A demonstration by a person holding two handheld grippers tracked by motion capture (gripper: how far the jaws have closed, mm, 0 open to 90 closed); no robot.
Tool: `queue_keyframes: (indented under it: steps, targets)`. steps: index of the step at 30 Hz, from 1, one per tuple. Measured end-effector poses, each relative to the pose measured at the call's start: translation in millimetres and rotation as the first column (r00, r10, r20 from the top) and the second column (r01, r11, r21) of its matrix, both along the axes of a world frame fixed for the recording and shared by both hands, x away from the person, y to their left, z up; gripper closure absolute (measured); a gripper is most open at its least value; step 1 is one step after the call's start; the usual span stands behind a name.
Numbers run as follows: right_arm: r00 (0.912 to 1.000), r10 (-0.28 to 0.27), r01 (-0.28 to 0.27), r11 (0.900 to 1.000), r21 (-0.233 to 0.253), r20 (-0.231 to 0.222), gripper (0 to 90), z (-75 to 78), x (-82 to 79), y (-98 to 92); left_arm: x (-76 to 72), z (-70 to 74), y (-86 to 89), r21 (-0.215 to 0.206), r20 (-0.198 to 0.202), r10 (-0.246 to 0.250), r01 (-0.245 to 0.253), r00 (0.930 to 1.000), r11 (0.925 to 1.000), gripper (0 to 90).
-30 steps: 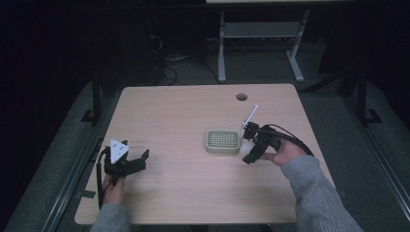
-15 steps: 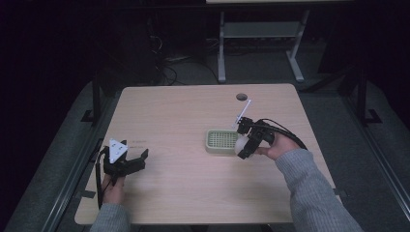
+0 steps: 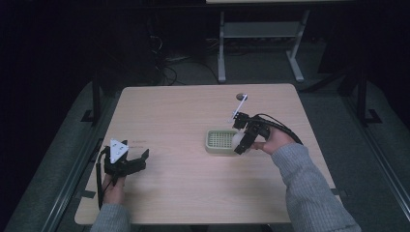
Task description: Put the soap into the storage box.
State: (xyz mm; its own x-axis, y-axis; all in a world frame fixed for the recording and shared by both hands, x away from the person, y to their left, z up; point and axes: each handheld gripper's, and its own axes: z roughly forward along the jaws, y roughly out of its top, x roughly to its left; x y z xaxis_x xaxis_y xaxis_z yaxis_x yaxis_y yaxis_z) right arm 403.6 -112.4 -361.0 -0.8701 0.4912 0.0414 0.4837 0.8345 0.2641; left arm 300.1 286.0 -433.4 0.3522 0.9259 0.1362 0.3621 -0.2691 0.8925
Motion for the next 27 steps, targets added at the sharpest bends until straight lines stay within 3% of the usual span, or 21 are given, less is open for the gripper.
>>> queue_keyframes:
  steps: [27]
  targets:
    - [0.9998, 0.014, -0.014, 1.000, -0.025, -0.015, 22.5, 8.4, 25.3, 28.3, -0.1, 1.1, -0.4, 0.002, 0.000, -0.001, 0.001, 1.0000, 1.0000, 14.8]
